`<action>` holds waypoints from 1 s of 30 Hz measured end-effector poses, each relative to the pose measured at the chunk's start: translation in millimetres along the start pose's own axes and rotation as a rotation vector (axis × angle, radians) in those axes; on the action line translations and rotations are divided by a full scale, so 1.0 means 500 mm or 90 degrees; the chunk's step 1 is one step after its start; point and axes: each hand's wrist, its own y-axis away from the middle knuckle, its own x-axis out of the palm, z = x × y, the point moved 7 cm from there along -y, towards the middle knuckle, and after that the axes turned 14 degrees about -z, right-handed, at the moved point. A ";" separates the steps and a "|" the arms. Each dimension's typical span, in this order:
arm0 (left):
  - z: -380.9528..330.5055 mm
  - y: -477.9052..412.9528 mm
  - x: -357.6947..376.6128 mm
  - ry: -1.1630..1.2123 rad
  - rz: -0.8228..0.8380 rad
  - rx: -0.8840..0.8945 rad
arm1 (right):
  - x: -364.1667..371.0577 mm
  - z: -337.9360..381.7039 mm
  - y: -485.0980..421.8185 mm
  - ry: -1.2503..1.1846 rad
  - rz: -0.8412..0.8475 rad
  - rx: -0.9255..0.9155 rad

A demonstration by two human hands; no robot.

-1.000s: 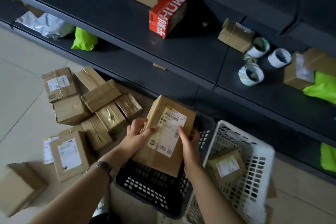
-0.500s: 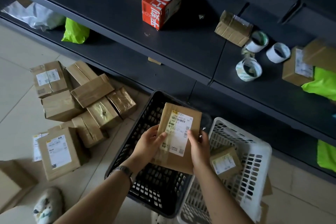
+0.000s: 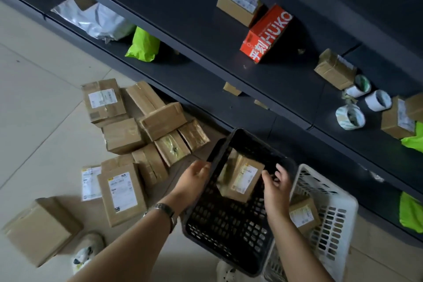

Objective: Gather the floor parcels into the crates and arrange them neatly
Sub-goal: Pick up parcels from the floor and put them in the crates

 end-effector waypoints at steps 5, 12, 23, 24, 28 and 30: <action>0.211 -0.026 -0.347 0.003 -0.134 -0.101 | 0.246 -0.065 0.220 0.052 0.080 0.049; 0.583 -0.075 -0.588 -0.024 -0.255 -0.297 | 0.611 -0.284 0.462 0.170 0.298 0.182; 0.699 -0.208 -0.469 0.183 -0.202 -0.298 | 0.788 -0.378 0.438 0.295 0.363 0.078; 0.675 -0.200 -0.480 0.194 -0.212 -0.280 | 0.776 -0.349 0.436 0.274 0.356 0.071; 0.527 -0.158 -0.527 0.231 -0.245 -0.196 | 0.697 -0.211 0.430 0.104 0.350 0.053; 0.417 -0.128 -0.542 0.235 -0.257 -0.137 | 0.637 -0.136 0.427 0.021 0.319 0.064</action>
